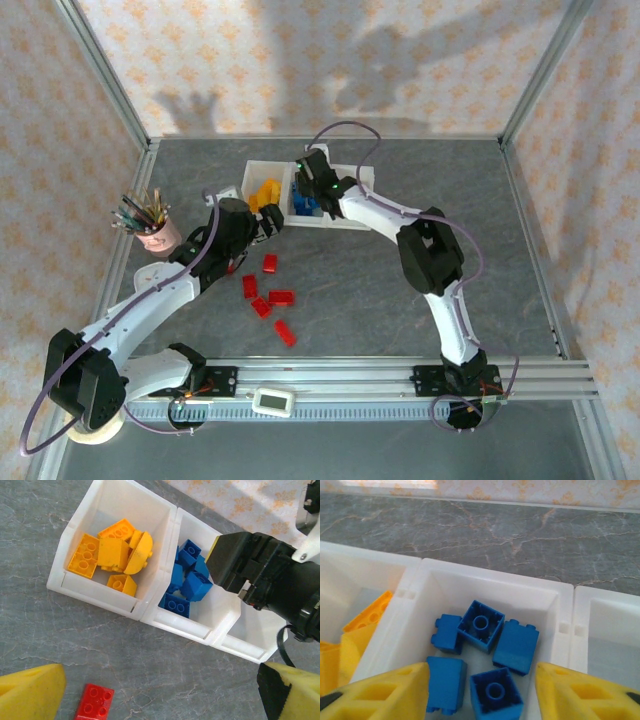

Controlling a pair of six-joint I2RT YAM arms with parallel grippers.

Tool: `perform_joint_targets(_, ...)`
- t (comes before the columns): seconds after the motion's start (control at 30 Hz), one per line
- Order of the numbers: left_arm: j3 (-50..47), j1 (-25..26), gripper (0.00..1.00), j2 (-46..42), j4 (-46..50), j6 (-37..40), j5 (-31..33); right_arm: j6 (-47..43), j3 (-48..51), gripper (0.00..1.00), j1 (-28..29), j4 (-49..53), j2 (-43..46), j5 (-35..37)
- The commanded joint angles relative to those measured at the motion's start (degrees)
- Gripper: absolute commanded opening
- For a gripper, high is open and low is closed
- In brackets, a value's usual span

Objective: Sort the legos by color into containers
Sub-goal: Place the lego in the container, then pick up the lego from the bottom-center of the table.

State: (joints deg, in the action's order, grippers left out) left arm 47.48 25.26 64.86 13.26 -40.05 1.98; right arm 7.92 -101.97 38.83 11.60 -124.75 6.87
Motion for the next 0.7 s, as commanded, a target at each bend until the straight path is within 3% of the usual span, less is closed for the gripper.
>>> perform_joint_targets(0.0, 0.54, -0.49, 0.99, -1.69, 0.38, 0.68, 0.75, -0.87, 3.43, 0.58, 0.52, 0.99, 8.59, -2.61)
perform_joint_targets(0.37, -5.24, -0.5, 0.99, -9.27, 4.54, -0.88, -1.32, 2.17, 30.62, 0.69, 7.16, -2.44, 28.01, -6.08)
perform_joint_targets(0.67, -10.36, -0.58, 0.99, -15.7, 9.53, -2.55, -1.39, 5.9, 42.02, 0.74, 15.72, -3.91, 32.53, -5.31)
